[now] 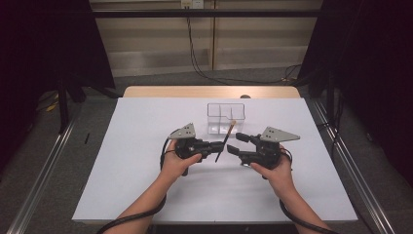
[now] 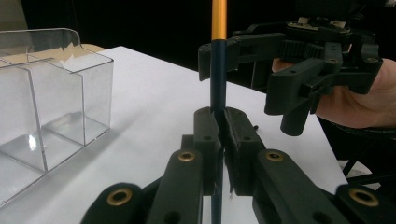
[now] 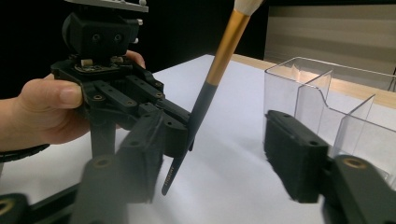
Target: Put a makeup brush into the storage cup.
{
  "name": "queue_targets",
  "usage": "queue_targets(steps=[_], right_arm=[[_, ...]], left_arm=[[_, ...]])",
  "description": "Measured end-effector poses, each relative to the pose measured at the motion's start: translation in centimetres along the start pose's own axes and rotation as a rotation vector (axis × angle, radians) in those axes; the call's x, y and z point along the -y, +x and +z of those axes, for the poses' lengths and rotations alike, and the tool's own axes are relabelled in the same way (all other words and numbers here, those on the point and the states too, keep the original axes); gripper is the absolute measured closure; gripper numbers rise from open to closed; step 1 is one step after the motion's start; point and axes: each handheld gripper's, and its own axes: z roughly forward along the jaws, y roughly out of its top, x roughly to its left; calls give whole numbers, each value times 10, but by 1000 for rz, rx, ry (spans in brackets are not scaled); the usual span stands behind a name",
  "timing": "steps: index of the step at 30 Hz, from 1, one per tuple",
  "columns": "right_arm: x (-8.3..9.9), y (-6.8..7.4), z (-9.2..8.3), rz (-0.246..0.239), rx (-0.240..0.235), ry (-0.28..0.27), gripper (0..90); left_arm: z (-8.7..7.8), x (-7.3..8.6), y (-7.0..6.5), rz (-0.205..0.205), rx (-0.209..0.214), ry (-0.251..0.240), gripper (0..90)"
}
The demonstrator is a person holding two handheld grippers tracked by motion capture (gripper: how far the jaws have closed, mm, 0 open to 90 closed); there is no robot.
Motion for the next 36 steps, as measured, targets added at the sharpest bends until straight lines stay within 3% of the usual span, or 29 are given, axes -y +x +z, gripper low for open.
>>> queue_targets(steps=[4,6,8,14,16,20,26,31,36], right_arm=[[0,-2,2,17,8,-9,448],[0,-3,3,20,-1,-12,496],[1,-2,4,53,-26,-11,527],[-1,-2,4,52,-7,-36,596],[-1,-1,5,58,-21,-40,660],[-3,1,7,58,-35,-52,691],[-4,2,13,76,-21,-25,772],[-5,3,16,103,-38,-27,846],[-5,4,16,106,-43,-45,850]], left_arm=[[0,0,0,3,-1,-2,841],[1,0,0,2,-3,-3,841],[1,0,0,4,2,-3,841],[2,0,-1,6,5,-5,841],[3,0,-1,8,5,-6,841],[4,0,-2,10,8,-5,841],[5,0,-2,20,6,-5,841],[6,1,-1,33,15,-13,840],[5,2,0,36,36,-11,811]])
